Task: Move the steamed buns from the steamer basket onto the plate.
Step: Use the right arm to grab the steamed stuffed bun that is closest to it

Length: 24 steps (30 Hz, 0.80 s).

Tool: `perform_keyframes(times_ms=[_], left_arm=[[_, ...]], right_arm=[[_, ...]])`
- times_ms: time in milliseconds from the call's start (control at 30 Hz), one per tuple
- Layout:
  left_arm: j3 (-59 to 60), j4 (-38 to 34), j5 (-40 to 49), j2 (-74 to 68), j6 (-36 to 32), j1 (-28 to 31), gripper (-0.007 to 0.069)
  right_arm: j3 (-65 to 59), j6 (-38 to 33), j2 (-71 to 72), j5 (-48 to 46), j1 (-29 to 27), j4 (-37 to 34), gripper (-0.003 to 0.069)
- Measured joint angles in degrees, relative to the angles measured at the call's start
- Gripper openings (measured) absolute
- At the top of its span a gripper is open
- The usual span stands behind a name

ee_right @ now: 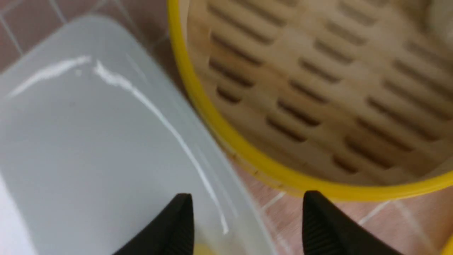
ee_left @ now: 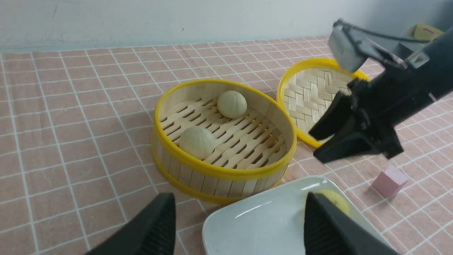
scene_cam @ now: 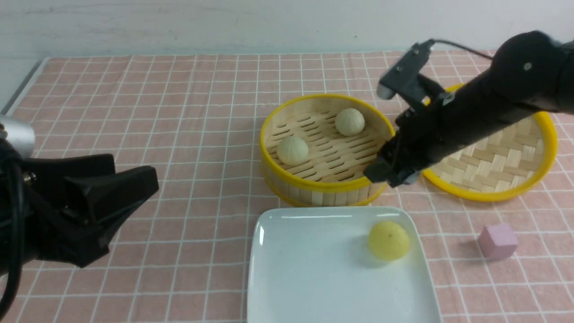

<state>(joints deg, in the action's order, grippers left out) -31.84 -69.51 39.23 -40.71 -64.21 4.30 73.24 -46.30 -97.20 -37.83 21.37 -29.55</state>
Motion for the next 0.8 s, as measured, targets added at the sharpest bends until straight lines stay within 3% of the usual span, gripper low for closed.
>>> perform_keyframes(times_ms=[300, 567, 800], left_arm=[[0.0, 0.0, 0.2, 0.0, 0.0, 0.0, 0.0491], [0.0, 0.2, 3.2, 0.0, 0.0, 0.0, 0.0491], [0.0, 0.4, 6.3, 0.0, 0.0, 0.0, 0.0491]], right_arm=[[11.7, 3.9, 0.6, 0.3, 0.0, 0.0, 0.0419], [22.3, 5.2, -10.8, -0.4, 0.0, 2.6, 0.0419], [28.0, 10.4, -20.8, 1.6, 0.0, 9.5, 0.0419]])
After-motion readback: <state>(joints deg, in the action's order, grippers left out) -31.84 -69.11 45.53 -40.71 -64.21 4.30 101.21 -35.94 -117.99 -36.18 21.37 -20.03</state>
